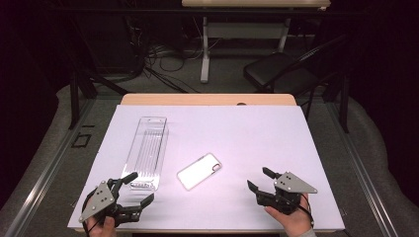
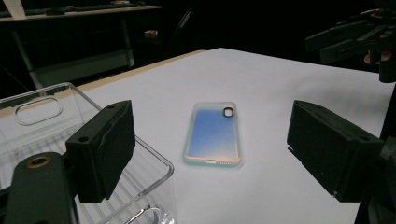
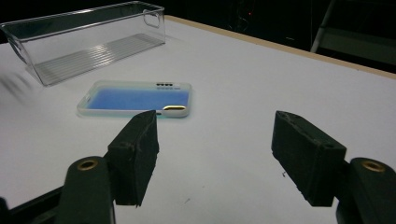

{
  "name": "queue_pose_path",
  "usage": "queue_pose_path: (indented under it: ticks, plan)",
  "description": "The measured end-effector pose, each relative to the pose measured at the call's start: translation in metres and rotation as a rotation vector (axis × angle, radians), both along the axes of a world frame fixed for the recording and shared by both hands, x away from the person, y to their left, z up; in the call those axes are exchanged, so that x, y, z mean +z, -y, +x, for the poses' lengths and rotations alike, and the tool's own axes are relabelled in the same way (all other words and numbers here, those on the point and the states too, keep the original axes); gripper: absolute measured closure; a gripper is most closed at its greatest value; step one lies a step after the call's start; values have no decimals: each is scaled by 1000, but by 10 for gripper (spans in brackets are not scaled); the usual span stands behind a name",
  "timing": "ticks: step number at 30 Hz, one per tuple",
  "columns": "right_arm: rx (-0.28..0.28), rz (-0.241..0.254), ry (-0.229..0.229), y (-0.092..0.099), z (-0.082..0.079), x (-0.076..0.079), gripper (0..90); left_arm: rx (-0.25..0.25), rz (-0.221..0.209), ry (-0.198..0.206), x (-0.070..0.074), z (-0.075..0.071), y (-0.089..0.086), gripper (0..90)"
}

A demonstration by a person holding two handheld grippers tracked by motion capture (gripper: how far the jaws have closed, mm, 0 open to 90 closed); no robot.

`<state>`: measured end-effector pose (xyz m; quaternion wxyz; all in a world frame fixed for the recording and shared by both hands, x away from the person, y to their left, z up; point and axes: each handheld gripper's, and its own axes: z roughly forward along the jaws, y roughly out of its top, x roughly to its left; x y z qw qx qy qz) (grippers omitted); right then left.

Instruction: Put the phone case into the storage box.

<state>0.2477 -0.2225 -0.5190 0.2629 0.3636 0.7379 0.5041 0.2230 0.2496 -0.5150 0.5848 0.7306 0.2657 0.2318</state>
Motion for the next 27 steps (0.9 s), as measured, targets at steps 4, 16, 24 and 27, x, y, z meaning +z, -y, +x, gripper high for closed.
queue_pose_path:
  ticks: [4, 16, 24, 27]
  plan:
    - [1, -27, -16, -7, 9, 2, 321, 4, 2, -2, 0, -1, 0, 157]
    - [60, -44, -51, -34, 35, 13, 317, 17, 2, -5, 0, -2, -3, 157]
    - [125, -58, -134, -51, 58, 21, 437, 18, 7, -5, 0, -1, -2, 157]
    - [130, -68, -161, -56, 66, 23, 461, 16, 7, -7, -1, -1, -2, 157]
